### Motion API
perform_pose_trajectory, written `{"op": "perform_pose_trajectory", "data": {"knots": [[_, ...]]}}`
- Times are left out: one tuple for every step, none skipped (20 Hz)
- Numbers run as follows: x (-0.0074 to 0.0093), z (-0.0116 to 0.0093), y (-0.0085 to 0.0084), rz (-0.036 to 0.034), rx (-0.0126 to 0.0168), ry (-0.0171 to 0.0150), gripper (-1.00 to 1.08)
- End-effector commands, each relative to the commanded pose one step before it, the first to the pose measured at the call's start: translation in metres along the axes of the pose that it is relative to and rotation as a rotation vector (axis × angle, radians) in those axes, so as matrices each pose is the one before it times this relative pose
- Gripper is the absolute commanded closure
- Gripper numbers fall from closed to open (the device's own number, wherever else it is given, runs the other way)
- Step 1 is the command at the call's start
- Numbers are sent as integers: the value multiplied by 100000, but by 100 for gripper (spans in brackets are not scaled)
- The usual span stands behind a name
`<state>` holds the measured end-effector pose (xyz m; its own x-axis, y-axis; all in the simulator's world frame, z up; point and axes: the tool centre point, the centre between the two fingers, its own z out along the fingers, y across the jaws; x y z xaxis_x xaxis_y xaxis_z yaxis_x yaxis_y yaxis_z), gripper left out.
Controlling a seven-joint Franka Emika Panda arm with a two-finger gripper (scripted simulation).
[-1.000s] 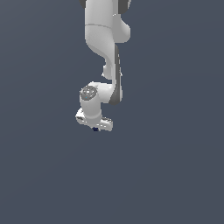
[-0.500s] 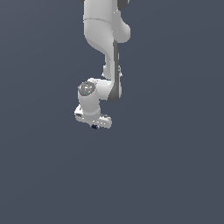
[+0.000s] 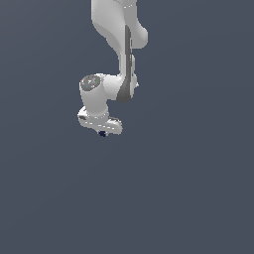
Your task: Pick up the object and move it to a goal position.
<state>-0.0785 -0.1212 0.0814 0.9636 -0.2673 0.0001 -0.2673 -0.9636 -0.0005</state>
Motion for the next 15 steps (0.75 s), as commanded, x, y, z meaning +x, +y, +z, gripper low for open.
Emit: {"op": "perform_pose_trajectory", "data": {"knots": [[-517, -1327, 655, -24, 12, -21, 108], [-153, -437, 217, 0, 0, 0, 108], [-138, -394, 196, 0, 0, 0, 108], [-122, -351, 174, 0, 0, 0, 108], [-105, -308, 153, 0, 0, 0, 108], [-89, -266, 132, 0, 0, 0, 108], [-71, -223, 111, 0, 0, 0, 108], [-53, -180, 90, 0, 0, 0, 108], [-35, -137, 69, 0, 0, 0, 108], [-17, -95, 48, 0, 0, 0, 108], [2, -52, 28, 0, 0, 0, 108], [20, -9, 7, 0, 0, 0, 108], [37, 26, -5, 29, -60, 16, 108], [36, 48, -21, 0, 0, 0, 108], [12, 18, -8, 0, 0, 0, 108]]}}
